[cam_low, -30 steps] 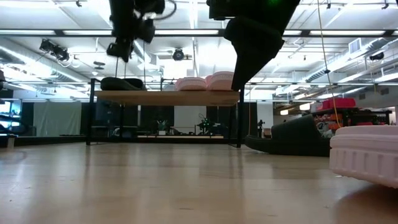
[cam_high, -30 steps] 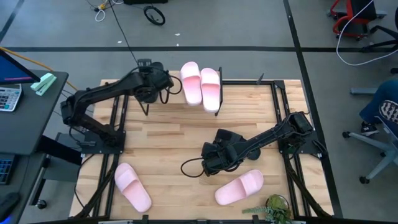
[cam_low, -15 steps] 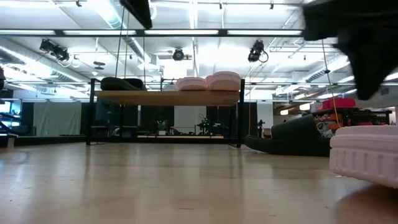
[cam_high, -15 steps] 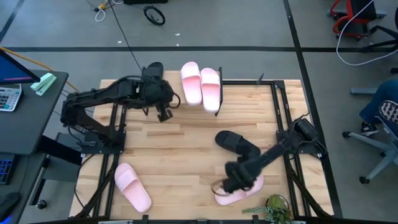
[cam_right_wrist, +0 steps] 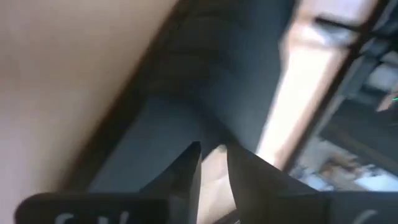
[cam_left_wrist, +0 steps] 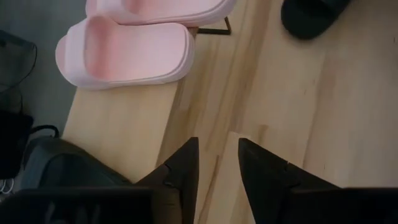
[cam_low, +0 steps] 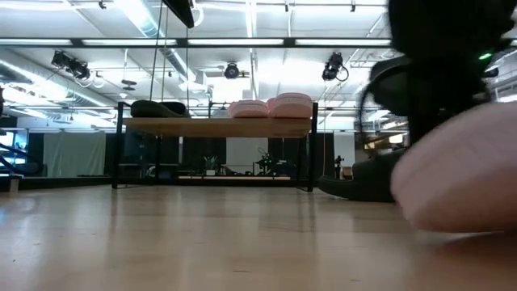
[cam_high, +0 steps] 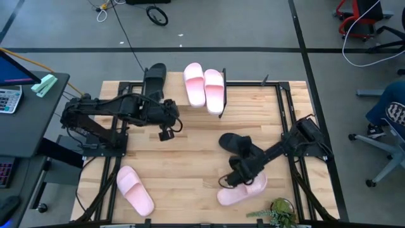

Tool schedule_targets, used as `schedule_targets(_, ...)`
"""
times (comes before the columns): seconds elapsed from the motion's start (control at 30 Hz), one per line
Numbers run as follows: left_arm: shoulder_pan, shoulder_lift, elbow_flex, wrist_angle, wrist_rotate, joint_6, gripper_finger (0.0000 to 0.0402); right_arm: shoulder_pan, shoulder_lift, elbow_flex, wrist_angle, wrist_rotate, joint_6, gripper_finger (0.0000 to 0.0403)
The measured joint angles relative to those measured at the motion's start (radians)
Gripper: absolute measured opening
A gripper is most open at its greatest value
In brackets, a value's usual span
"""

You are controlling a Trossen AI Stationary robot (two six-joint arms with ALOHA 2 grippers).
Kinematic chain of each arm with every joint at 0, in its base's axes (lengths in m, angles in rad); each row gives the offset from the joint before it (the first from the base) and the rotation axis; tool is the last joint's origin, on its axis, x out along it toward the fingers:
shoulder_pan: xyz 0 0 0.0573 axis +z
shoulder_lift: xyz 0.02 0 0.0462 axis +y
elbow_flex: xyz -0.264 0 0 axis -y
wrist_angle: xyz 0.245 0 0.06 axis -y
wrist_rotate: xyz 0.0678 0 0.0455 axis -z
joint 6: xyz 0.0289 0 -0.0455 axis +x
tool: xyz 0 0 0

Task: Pick and place slides into the shelf
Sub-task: Put the black slipper on the shelf

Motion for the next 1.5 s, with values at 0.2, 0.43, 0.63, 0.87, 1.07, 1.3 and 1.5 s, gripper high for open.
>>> schedule_targets(0.2, -0.002, 0.0, 0.0, 0.0, -0.002, 0.026, 0.0112, -0.051, 0.002, -0.002, 0.06, 0.118, -0.127, 0.0109)
schedule_targets(0.43, -0.002, 0.0, 0.0, 0.0, -0.002, 0.026, 0.0114, -0.104, 0.002, -0.002, 0.19, 0.098, -0.24, 0.0131)
schedule_targets(0.63, -0.002, 0.0, 0.0, 0.0, -0.002, 0.026, 0.0108, -0.143, 0.002, -0.001, 0.213, 0.103, -0.208, 0.0107)
schedule_targets(0.87, -0.002, 0.0, 0.0, 0.0, -0.002, 0.022, 0.0107, -0.106, 0.002, 0.013, 0.204, 0.065, -0.069, 0.0016)
schedule_targets(1.07, -0.04, 0.0, 0.0, 0.002, -0.002, -0.137, 0.01, 0.008, 0.004, 0.189, 0.16, 0.04, 0.007, 0.001)
schedule_targets(1.3, -0.161, 0.0, 0.0, 0.001, -0.001, -0.288, 0.0077, 0.101, 0.004, 0.466, 0.13, 0.371, 0.046, 0.001)
schedule_targets(1.5, -0.317, 0.0, 0.0, 0.001, -0.001, -0.341, 0.005, 0.066, 0.004, 0.608, 0.159, 0.57, 0.025, 0.0013)
